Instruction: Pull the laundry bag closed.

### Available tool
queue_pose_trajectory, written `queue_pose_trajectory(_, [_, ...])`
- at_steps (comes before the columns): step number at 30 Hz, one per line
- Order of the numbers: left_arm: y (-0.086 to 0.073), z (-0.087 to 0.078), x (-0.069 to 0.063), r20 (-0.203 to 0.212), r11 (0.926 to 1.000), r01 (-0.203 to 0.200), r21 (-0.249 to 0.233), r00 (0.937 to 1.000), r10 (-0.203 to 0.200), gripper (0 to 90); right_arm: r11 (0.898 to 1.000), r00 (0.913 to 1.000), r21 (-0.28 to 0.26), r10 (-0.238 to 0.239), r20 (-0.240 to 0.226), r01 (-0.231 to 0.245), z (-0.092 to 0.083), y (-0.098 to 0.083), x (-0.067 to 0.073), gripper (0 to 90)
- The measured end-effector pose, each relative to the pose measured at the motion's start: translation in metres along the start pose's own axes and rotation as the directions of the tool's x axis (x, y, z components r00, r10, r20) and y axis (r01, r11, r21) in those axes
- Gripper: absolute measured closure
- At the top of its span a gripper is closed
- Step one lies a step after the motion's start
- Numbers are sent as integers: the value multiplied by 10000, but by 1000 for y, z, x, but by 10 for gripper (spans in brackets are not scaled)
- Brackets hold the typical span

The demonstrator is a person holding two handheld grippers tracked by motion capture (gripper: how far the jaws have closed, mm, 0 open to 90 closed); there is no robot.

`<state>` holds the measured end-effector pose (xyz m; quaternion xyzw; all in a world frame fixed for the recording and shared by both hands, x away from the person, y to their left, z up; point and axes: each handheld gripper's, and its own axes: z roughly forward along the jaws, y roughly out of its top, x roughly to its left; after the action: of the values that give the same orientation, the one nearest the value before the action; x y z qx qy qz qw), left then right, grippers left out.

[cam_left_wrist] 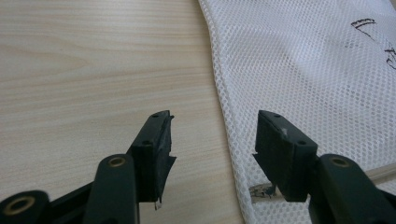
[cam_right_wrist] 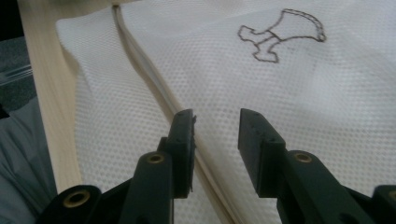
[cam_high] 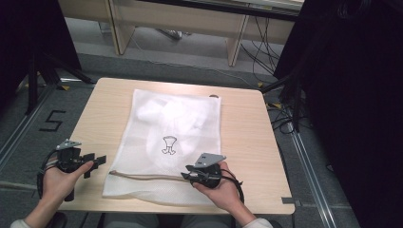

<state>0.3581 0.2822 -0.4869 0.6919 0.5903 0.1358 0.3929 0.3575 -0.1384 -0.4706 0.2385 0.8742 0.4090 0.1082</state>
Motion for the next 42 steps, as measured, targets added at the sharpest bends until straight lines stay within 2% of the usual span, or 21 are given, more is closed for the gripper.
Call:
queue_pose_trajectory(5, [0,0,0,-58,10000,-47,-5,10000,47,471,10000,9997,0,-95,-227,95,9,10,11,690])
queue_pose_trajectory(6, [0,2,-2,-23,9997,149,-184,9999,-150,471,9999,9994,-50,-158,-313,157,12,12,13,694])
queue_pose_trajectory(10, [0,2,-2,9,9999,54,-156,10000,-54,474,9995,9986,-26,-302,-431,301,23,18,21,702])
queue_pose_trajectory(12, [0,2,-2,15,9998,67,-167,10000,-67,475,9989,9975,-18,-470,-534,470,28,21,24,703])
queue_pose_trajectory(15, [0,2,-2,3,9998,107,-169,9999,-107,476,9977,9971,-157,-658,-385,653,34,25,28,705])
queue_pose_trajectory(17, [0,2,-2,16,9999,91,-144,10000,-91,477,9976,9962,-61,-697,-522,695,37,27,31,711])
queue_pose_trajectory(18, [0,2,-2,36,9999,57,-137,10000,-56,478,9956,9942,-176,-928,-548,919,40,29,32,713])
queue_pose_trajectory(19, [0,2,-2,46,9999,47,-138,10000,-46,478,9971,9954,-108,-760,-580,754,42,30,35,716])
queue_pose_trajectory(21, [0,2,-2,66,9999,77,-142,9999,-76,478,9949,9925,-94,-1009,-688,1005,50,36,39,726])
queue_pose_trajectory(26, [-1,2,-2,119,9998,115,-188,9999,-113,478,9940,9908,-99,-1090,-803,1086,61,45,46,737])
queue_pose_trajectory(28, [-1,2,-2,146,9997,141,-213,9998,-138,478,9915,9874,-94,-1299,-902,1296,66,51,47,744])
queue_pose_trajectory(29, [-1,1,-2,175,9997,129,-200,9998,-126,479,9925,9891,-100,-1224,-817,1220,69,53,49,745])
queue_pose_trajectory(30, [-1,2,-2,144,9997,130,-230,9998,-127,480,9897,9852,-166,-1432,-939,1423,74,58,50,747])
queue_pose_trajectory(32, [-1,1,-2,145,9998,104,-174,9998,-101,480,9907,9859,-78,-1358,-973,1357,75,59,51,747])
queue_pose_trajectory(33, [-1,0,-1,68,10000,-28,8,10000,28,484,9910,9856,-42,-1334,-1041,1337,80,63,53,747])
queue_pose_trajectory(36, [-1,1,-1,37,10000,30,-36,10000,-30,491,9900,9841,-52,-1405,-1089,1407,84,66,55,747])
queue_pose_trajectory(37, [-1,0,0,56,10000,-27,-8,10000,27,492,9880,9812,-65,-1541,-1161,1544,87,68,55,747])
queue_pose_trajectory(38, [-1,0,0,59,10000,-34,-7,10000,34,492,9900,9831,-43,-1403,-1172,1408,89,69,57,747])
queue_pose_trajectory(42, [-1,0,0,18,10000,-50,14,10000,50,496,9891,9792,132,-1433,-1436,1467,102,79,63,786])
